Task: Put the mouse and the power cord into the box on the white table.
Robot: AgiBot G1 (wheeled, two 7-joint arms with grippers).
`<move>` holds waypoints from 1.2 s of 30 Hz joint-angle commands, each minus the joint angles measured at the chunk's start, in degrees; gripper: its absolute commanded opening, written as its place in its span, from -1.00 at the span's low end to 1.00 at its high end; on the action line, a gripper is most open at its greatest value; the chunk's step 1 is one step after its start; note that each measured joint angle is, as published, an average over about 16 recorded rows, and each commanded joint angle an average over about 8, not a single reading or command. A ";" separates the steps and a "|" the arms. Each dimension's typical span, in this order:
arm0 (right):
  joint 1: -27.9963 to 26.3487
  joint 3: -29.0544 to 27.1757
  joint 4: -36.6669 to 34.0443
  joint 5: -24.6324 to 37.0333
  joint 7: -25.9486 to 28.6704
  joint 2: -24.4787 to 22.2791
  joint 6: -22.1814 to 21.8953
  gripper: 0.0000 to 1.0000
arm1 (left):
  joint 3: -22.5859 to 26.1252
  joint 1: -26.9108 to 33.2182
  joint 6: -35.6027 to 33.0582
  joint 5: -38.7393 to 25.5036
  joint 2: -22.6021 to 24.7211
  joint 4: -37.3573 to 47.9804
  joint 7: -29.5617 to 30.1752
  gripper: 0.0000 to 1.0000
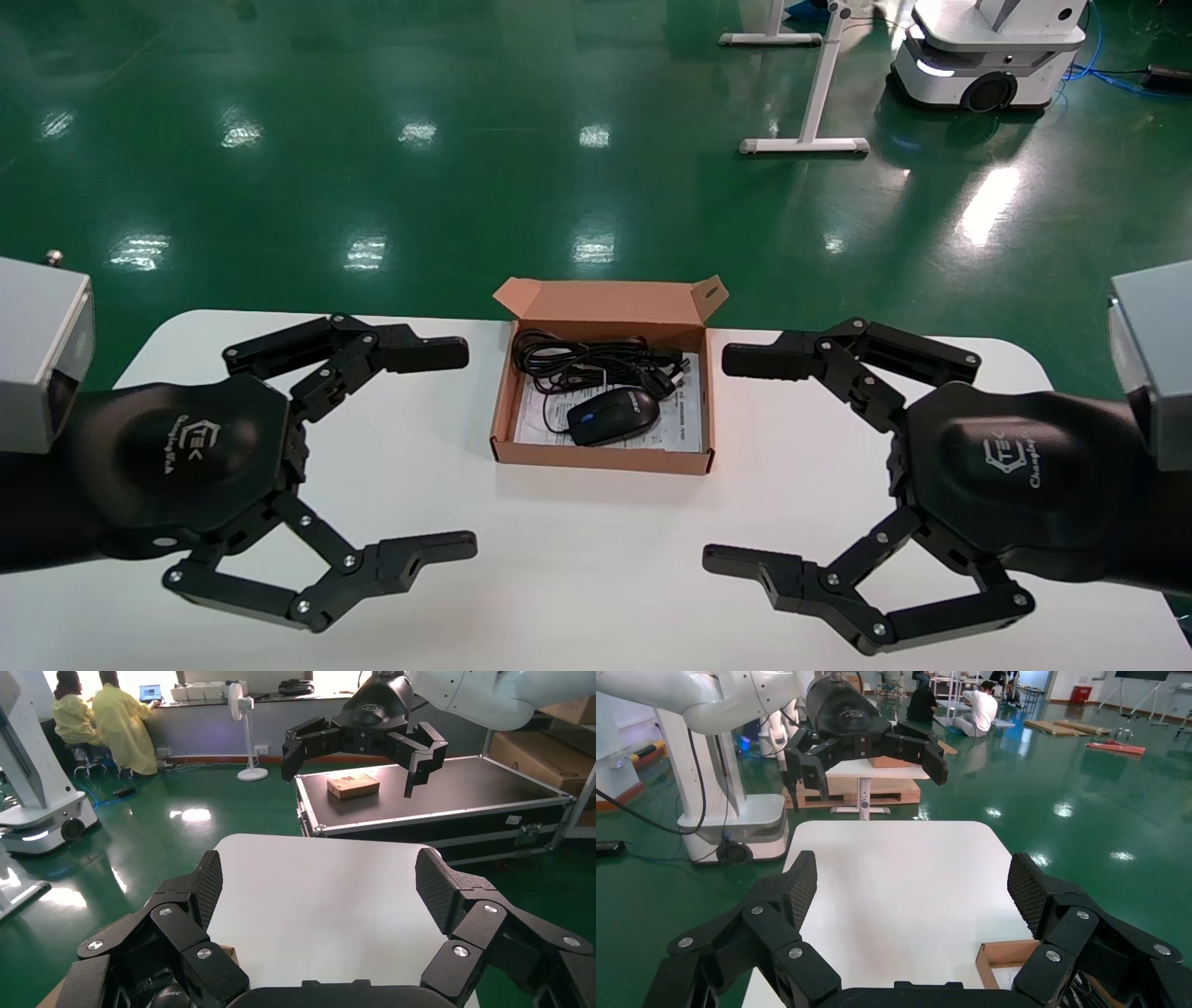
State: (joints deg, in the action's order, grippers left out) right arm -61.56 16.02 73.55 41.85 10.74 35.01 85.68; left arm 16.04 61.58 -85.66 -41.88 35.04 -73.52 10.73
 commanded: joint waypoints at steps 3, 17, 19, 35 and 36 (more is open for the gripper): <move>0.00 0.00 0.00 0.00 0.00 0.00 0.00 1.00 | 0.00 0.00 0.00 0.00 0.00 0.00 0.00 1.00; 0.00 0.00 0.00 0.00 0.00 0.00 0.00 1.00 | 0.00 0.00 0.00 0.00 0.00 0.00 0.00 1.00; 0.00 0.00 0.00 0.00 0.00 0.00 0.00 1.00 | 0.00 0.00 0.00 0.00 0.00 0.00 0.00 1.00; 0.00 0.00 0.00 0.00 0.00 0.00 0.00 1.00 | 0.00 0.00 0.00 0.00 0.00 0.00 0.00 1.00; 0.00 0.00 0.00 0.00 0.00 0.00 0.00 1.00 | 0.00 0.00 0.00 0.00 0.00 0.00 0.00 1.00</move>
